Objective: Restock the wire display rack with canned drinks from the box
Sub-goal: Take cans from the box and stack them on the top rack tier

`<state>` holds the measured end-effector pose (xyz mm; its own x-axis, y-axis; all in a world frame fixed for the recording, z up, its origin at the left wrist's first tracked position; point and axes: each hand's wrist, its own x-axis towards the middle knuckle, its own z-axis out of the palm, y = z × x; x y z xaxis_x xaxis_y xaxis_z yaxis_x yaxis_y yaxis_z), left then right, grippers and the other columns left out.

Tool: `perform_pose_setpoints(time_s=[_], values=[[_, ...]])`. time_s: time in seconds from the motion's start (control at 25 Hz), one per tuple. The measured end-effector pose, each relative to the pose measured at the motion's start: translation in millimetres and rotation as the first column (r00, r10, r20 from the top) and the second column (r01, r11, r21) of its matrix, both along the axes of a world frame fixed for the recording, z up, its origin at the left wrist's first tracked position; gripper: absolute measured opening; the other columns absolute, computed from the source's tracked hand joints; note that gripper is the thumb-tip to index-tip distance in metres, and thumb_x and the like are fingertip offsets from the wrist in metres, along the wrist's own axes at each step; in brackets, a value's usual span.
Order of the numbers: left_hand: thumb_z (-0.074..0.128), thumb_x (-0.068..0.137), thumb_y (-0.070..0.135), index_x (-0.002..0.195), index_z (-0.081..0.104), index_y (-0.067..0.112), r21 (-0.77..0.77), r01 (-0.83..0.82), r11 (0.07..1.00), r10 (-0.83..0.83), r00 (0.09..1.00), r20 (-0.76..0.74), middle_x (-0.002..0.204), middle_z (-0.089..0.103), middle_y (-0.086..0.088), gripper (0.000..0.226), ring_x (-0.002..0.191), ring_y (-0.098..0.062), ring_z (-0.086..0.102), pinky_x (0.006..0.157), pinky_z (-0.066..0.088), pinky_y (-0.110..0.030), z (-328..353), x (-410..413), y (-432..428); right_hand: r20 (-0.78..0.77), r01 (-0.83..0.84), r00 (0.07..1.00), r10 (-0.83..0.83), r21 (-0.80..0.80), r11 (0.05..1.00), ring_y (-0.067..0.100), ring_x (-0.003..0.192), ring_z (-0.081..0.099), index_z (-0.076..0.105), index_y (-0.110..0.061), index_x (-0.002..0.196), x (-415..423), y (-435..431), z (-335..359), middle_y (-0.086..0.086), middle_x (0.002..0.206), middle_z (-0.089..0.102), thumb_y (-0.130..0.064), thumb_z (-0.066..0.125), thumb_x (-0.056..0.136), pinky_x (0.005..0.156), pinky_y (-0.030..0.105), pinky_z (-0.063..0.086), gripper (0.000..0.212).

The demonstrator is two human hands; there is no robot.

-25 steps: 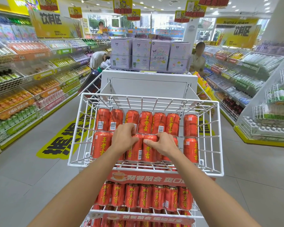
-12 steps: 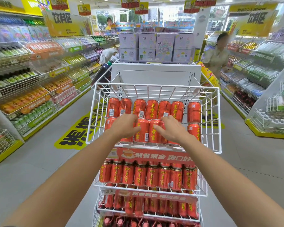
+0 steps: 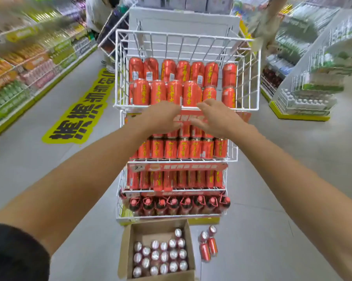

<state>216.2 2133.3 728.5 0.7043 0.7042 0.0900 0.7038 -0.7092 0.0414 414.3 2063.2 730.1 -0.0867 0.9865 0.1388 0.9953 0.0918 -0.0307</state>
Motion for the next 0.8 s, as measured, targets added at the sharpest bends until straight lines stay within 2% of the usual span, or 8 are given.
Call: perform_pose_setpoints(time_s=[0.12,0.2,0.32,0.44,0.56,0.68,0.8], values=[[0.063,0.094,0.041,0.115,0.061,0.008,-0.099,0.025,0.995,-0.024,1.0,0.011,0.108,0.066,-0.011,0.039,0.103,-0.033,0.062,0.08,0.05,-0.041,-44,-22,-21,-0.019,-0.014,1.0,0.012,-0.075,0.997,0.038,0.129,0.051,0.051,-0.013,0.143,-21,-19,-44,0.014,0.14,0.054,-0.061,0.049,0.098,0.102,0.053,0.049,0.066],[0.062,0.094,0.042,0.112,0.061,0.008,-0.162,-0.002,0.987,0.001,1.0,-0.006,0.103,0.065,-0.01,0.039,0.098,-0.032,0.062,0.08,0.053,-0.045,-75,-34,-25,-0.041,-0.019,0.999,0.014,-0.123,0.992,0.038,0.132,0.049,0.049,-0.011,0.146,-33,-22,-70,0.016,0.144,0.052,-0.06,0.049,0.099,0.104,0.052,0.047,0.068],[0.061,0.092,0.045,0.112,0.063,0.01,-0.243,-0.066,0.968,0.071,0.997,0.011,0.106,0.068,-0.012,0.041,0.101,-0.034,0.063,0.082,0.054,-0.046,-146,-55,-21,-0.103,-0.039,0.994,0.019,-0.193,0.98,0.038,0.133,0.048,0.048,-0.01,0.148,-50,-13,-137,0.018,0.144,0.052,-0.057,0.051,0.1,0.106,0.049,0.046,0.067],[0.06,0.086,0.041,0.115,0.065,0.013,-0.405,-0.134,0.904,0.137,0.99,-0.022,0.104,0.071,-0.012,0.04,0.1,-0.036,0.065,0.082,0.056,-0.047,-250,-80,-33,-0.192,-0.085,0.981,0.023,-0.322,0.943,0.04,0.129,0.052,0.049,-0.011,0.146,-71,-16,-242,0.019,0.138,0.056,-0.057,0.053,0.099,0.103,0.05,0.048,0.066],[0.059,0.088,0.038,0.116,0.064,0.012,-0.547,-0.24,0.802,0.168,0.969,-0.179,0.109,0.069,-0.012,0.038,0.103,-0.035,0.065,0.084,0.055,-0.043,-363,-104,-58,-0.226,-0.109,0.974,-0.01,-0.505,0.856,0.04,0.13,0.051,0.048,-0.012,0.147,-86,-41,-361,0.017,0.141,0.054,-0.057,0.052,0.099,0.104,0.049,0.047,0.066],[0.06,0.088,0.041,0.108,0.065,0.011,-0.633,-0.314,0.707,0.198,0.948,-0.249,0.112,0.07,-0.013,0.036,0.105,-0.035,0.065,0.084,0.054,-0.041,-495,-120,-79,-0.243,-0.116,0.968,-0.054,-0.63,0.768,0.037,0.128,0.053,0.055,-0.016,0.137,-89,-73,-492,0.014,0.136,0.058,-0.067,0.037,0.092,0.102,0.045,0.047,0.071],[0.057,0.088,0.045,0.11,0.062,0.012,-0.655,-0.35,0.67,0.221,0.936,-0.274,0.115,0.068,-0.012,0.039,0.112,-0.035,0.062,0.092,0.05,-0.043,-621,-122,-89,-0.217,-0.061,0.966,-0.138,-0.715,0.697,0.036,0.131,0.049,0.052,-0.015,0.136,-85,-93,-617,0.014,0.136,0.054,-0.058,0.046,0.098,0.1,0.043,0.045,0.058]])
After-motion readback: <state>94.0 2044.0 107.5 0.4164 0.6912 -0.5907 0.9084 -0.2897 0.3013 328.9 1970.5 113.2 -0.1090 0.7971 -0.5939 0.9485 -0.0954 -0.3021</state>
